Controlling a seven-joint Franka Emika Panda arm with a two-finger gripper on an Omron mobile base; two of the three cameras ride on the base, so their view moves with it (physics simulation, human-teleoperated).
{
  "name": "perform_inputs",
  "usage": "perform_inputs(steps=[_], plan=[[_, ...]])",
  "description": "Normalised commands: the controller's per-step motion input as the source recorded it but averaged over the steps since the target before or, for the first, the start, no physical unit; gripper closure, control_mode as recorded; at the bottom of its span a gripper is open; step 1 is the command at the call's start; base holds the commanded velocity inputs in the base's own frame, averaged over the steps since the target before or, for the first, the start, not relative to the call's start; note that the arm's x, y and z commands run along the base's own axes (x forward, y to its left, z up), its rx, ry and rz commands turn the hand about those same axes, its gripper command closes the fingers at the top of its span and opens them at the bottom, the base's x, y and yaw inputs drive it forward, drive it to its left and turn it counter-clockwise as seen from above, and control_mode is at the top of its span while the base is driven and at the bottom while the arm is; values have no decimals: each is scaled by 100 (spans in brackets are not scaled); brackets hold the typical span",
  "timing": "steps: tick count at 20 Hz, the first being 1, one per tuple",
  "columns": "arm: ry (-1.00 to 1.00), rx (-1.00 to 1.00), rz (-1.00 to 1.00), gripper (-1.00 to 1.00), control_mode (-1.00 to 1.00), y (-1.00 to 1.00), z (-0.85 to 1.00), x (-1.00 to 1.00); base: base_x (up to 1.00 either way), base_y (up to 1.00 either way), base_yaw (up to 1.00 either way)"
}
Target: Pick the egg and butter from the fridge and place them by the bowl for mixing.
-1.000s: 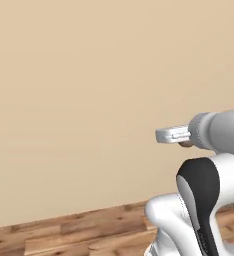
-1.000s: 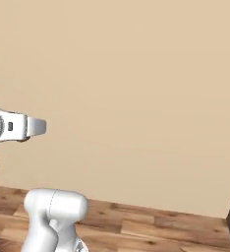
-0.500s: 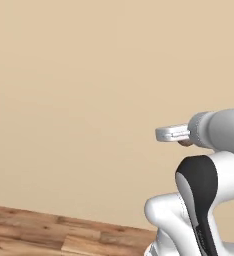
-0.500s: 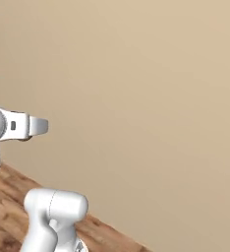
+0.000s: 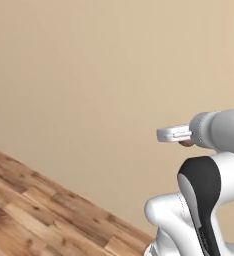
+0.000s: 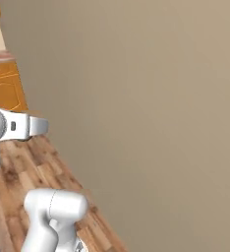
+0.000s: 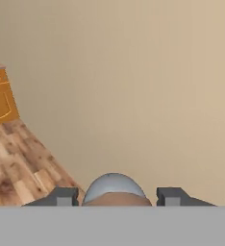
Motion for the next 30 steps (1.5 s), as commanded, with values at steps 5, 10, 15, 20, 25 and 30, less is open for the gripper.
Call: perform_inputs(steps=[5, 10, 15, 20, 25, 30], plan=[[0, 0, 0, 100, 100, 0, 0, 0, 100, 32, 51], [0, 0, 0, 100, 100, 0, 0, 0, 100, 38, 46], [0, 0, 0, 100, 100, 0, 0, 0, 100, 29, 43], [0, 0, 0, 100, 100, 0, 0, 0, 100, 1, 26], [0, 0, 0, 100, 100, 0, 0, 0, 100, -29, 13], [0, 0, 0, 100, 100, 0, 0, 0, 100, 0, 31]])
